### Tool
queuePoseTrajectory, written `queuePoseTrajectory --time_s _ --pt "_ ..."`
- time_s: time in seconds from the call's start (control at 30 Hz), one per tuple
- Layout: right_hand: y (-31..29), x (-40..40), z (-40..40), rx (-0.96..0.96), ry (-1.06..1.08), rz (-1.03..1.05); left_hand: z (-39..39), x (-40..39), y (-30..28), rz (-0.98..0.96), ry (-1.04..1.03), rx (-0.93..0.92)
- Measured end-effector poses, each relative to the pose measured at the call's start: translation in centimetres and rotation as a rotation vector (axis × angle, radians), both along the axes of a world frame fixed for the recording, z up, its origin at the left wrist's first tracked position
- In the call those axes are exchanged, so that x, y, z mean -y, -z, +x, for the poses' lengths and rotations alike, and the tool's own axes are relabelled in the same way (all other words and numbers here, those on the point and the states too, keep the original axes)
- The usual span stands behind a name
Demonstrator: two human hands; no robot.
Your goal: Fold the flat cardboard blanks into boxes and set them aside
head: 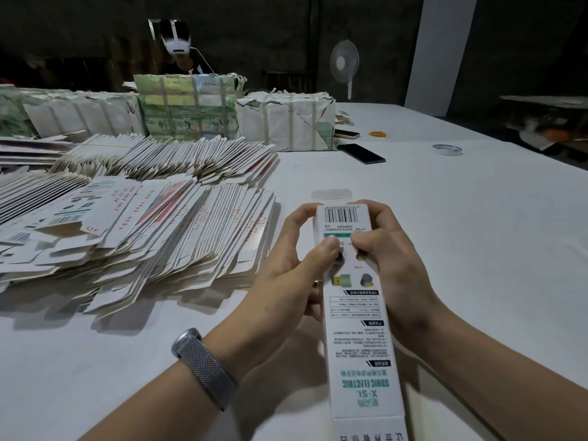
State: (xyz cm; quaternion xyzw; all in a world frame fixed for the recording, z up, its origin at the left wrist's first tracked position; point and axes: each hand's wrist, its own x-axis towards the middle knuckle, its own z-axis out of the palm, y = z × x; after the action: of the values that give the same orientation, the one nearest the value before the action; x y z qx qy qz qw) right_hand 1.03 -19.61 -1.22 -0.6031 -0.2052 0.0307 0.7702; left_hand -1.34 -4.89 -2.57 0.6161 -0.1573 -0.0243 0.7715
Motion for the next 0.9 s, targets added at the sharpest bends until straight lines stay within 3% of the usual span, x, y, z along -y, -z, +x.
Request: queuePoseTrajectory --time_s 0.4,0.9 --pt "-0.6 0.4 0.3 0.013 0.096 0.162 -0.1 0.9 0.5 -0.045 -0.019 -0.027" --pt "-0.6 0.2 0.0 0.018 0.127 0.042 0.0 -0.1 -0.2 -0.058 0.034 -0.141"
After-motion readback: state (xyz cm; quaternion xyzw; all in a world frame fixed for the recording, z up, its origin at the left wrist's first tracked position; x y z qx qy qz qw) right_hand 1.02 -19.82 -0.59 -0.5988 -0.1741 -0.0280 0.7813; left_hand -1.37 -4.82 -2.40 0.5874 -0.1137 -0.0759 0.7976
